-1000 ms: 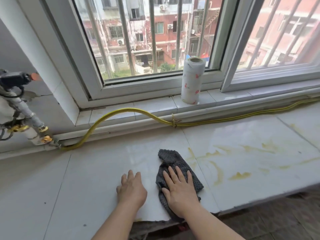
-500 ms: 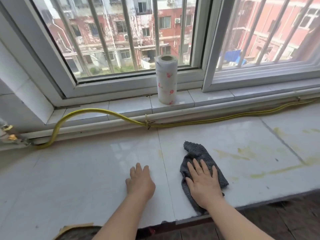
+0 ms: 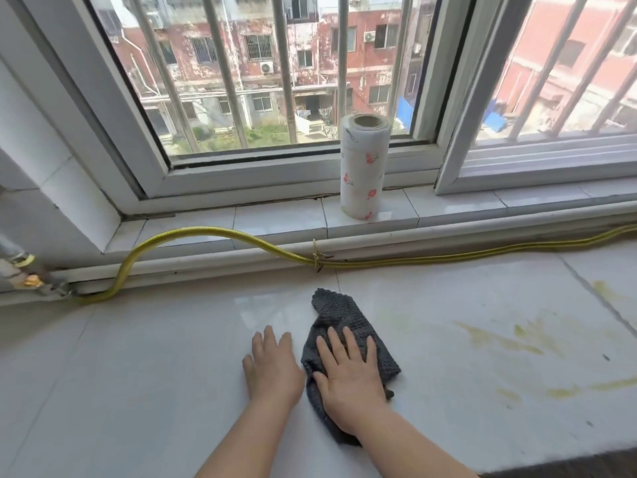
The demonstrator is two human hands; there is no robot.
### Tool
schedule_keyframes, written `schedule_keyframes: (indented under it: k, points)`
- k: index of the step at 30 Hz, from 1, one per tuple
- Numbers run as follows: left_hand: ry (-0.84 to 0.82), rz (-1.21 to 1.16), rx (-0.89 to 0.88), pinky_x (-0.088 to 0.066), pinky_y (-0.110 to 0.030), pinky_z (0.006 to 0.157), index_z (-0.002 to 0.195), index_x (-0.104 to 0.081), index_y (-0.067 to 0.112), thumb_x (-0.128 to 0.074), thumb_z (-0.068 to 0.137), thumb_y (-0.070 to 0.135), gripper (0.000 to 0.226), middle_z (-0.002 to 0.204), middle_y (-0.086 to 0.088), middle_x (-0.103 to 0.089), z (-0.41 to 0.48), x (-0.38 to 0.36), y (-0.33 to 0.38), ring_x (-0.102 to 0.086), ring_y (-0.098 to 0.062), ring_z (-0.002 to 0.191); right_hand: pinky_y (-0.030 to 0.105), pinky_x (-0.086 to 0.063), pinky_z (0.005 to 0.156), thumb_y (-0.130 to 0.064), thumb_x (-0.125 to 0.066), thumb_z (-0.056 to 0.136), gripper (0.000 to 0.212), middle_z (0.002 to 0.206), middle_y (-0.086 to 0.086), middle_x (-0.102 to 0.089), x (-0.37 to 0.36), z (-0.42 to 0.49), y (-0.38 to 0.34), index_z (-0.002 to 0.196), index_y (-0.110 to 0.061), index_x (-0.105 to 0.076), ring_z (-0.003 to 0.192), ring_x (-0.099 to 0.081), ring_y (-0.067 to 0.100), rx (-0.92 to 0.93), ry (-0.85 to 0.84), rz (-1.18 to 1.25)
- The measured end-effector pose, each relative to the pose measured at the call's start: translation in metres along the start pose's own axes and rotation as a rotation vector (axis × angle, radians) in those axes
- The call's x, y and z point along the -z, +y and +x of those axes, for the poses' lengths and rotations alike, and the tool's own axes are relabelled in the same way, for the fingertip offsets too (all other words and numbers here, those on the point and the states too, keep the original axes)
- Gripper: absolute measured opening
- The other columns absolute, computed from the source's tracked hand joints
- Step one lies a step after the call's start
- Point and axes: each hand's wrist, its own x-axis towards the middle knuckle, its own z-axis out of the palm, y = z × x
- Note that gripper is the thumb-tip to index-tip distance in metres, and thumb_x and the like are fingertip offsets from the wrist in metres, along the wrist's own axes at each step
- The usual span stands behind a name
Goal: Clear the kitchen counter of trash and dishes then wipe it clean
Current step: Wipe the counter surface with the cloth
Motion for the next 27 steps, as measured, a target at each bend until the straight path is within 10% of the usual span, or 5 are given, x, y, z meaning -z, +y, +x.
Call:
schedule_keyframes:
  k: [3,7,13,18,27]
  points:
    - [-0.004,-0.022,-0.011,-0.026,-0.040,0.112,0.140,-0.034,0.025,-0.041,0.094,0.020,0.046,0.158,-0.006,-0.011,0.017,0.007,-0.006,-0.009,-0.026,0.146,0.053,-0.008,0.108,-0.048,-0.033,0.082,0.059,0.135,0.004,-0.058,0.011,0.027,-0.011,0.125,-0.023,-0.064,0.128,-0.051,0.028,0.012,0.006,-0.005]
    - [0.001,-0.014,-0.027,-0.029,-0.039,0.108,0.136,-0.037,0.026,-0.037,0.098,0.026,0.039,0.156,-0.003,-0.017,0.039,0.016,-0.018,-0.015,-0.025,0.143,0.054,0.015,0.112,-0.054,0.018,0.066,0.092,0.161,-0.002,0.010,0.027,0.075,-0.018,0.153,-0.027,0.001,0.148,0.013,0.024,0.041,-0.035,-0.036]
    - [-0.022,0.014,-0.002,-0.027,-0.042,0.108,0.140,-0.034,0.026,-0.035,0.095,0.018,0.045,0.153,-0.004,-0.022,0.070,0.021,-0.022,-0.017,-0.027,0.141,0.052,0.010,0.114,-0.054,0.020,0.064,0.095,0.162,-0.001,0.005,0.037,0.107,-0.003,0.153,-0.028,0.000,0.148,0.009,0.021,-0.131,0.019,0.029]
    - [-0.018,0.007,-0.085,-0.017,-0.044,0.116,0.147,-0.025,0.025,-0.032,0.098,0.018,0.050,0.159,-0.004,-0.010,0.078,0.026,-0.013,-0.004,-0.026,0.147,0.052,0.006,0.117,-0.047,-0.015,0.100,0.059,0.162,0.001,0.001,0.049,0.099,0.018,0.154,-0.025,-0.003,0.148,0.008,0.021,-0.338,-0.002,0.054]
    - [-0.035,-0.007,-0.155,-0.019,-0.043,0.115,0.143,-0.030,0.024,-0.031,0.099,0.020,0.044,0.159,-0.005,-0.008,0.076,0.011,0.009,-0.004,-0.027,0.147,0.055,0.007,0.116,-0.046,-0.017,0.100,0.059,0.162,0.002,-0.002,0.056,0.114,0.030,0.153,-0.024,-0.006,0.148,0.008,0.025,-0.235,-0.024,0.011]
